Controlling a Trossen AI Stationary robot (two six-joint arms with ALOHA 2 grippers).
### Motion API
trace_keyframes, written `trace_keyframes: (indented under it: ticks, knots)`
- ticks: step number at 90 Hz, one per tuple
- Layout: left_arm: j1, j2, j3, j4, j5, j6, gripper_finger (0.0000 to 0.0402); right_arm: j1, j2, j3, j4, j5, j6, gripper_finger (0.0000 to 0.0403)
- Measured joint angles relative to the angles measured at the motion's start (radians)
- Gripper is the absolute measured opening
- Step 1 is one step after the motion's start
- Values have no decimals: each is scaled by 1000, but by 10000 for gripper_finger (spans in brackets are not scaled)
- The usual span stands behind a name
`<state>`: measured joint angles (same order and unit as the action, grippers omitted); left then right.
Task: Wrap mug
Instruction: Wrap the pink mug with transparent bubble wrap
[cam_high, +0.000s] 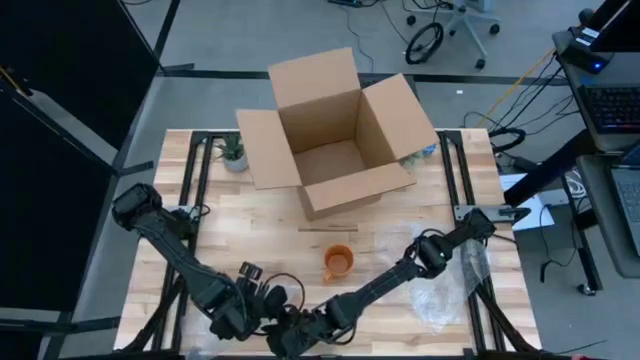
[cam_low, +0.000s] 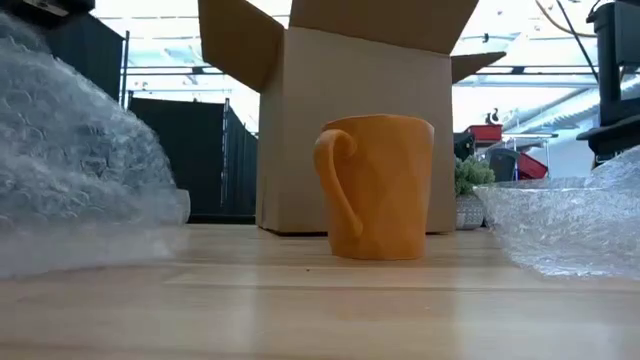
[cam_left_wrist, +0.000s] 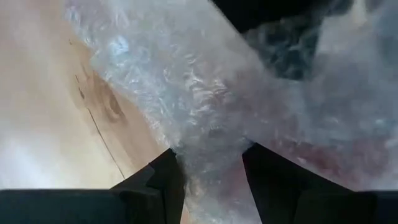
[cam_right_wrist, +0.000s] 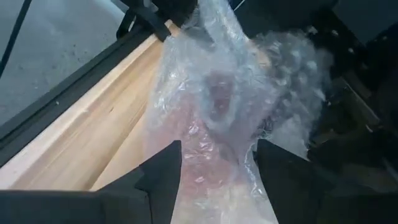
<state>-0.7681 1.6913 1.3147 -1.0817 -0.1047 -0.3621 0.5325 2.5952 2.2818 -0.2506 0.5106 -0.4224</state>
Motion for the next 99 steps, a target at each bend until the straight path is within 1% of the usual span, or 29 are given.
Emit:
trace_keyframes:
  ticks: [20,29,38,48,62,69,76,89,99]
  knots:
    - [1,-2,46,-106,-7,-16,138,3,-1,0,2,7,-7,192]
    - [2,-11,71,-119,-26,-28,138,6,10,-6,-22,-31,-4,192]
    - [4,-11,110,-144,-40,-33,138,10,17,-9,-33,-44,-3,192]
    - [-5,-23,156,-124,-72,-34,138,5,12,-7,-27,-34,-4,192]
    - [-21,-39,161,-105,-77,-106,138,6,12,-7,-29,-24,3,192]
    - [-44,-39,147,-107,-84,-154,138,7,12,-7,-37,-23,3,192]
    - [-67,-39,119,-87,-124,-189,138,6,12,-7,-40,-22,3,192]
    - [-74,-37,20,-34,-130,-243,138,6,11,-6,-41,-20,3,192]
    - [-69,-37,-64,61,-115,-254,138,10,11,-5,-41,-19,5,192]
